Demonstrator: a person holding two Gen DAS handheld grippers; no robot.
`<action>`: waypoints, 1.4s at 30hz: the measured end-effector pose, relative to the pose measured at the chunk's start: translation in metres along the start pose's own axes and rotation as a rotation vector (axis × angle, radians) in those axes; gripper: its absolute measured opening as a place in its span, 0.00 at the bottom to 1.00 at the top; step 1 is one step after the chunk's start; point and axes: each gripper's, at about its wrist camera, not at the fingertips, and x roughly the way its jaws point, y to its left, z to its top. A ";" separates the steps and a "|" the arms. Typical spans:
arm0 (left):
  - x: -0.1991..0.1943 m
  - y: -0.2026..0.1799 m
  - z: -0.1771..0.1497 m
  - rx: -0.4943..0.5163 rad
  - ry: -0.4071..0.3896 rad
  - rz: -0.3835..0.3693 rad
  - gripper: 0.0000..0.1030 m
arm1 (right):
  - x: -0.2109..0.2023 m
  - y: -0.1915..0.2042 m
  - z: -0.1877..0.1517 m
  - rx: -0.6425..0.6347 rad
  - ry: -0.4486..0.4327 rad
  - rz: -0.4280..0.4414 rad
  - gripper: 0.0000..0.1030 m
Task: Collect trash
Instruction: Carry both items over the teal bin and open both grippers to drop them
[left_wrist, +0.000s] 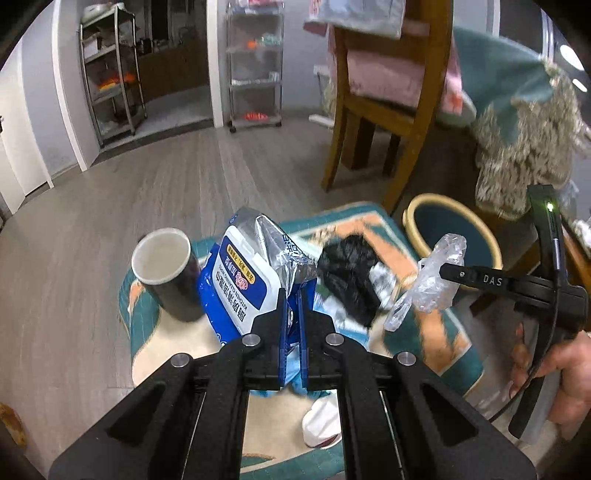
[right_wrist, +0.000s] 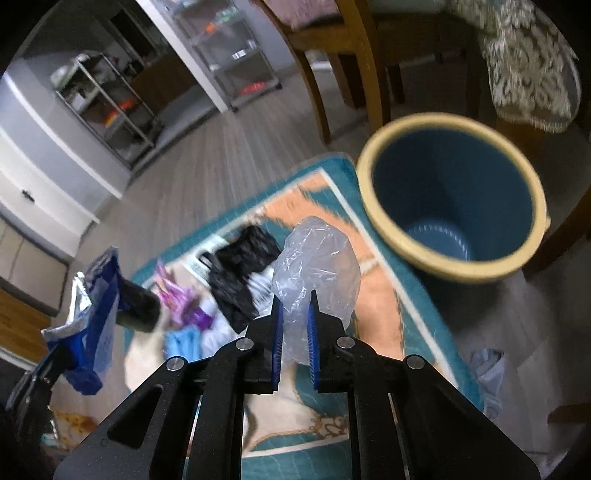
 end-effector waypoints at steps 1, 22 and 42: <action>-0.004 0.000 0.002 -0.002 -0.017 -0.007 0.04 | -0.010 0.002 0.005 -0.008 -0.029 0.014 0.13; -0.006 -0.089 0.079 0.121 -0.176 -0.168 0.04 | -0.078 -0.061 0.118 0.002 -0.366 0.012 0.13; 0.176 -0.261 0.090 0.320 0.033 -0.375 0.05 | 0.003 -0.191 0.122 0.292 -0.120 -0.189 0.14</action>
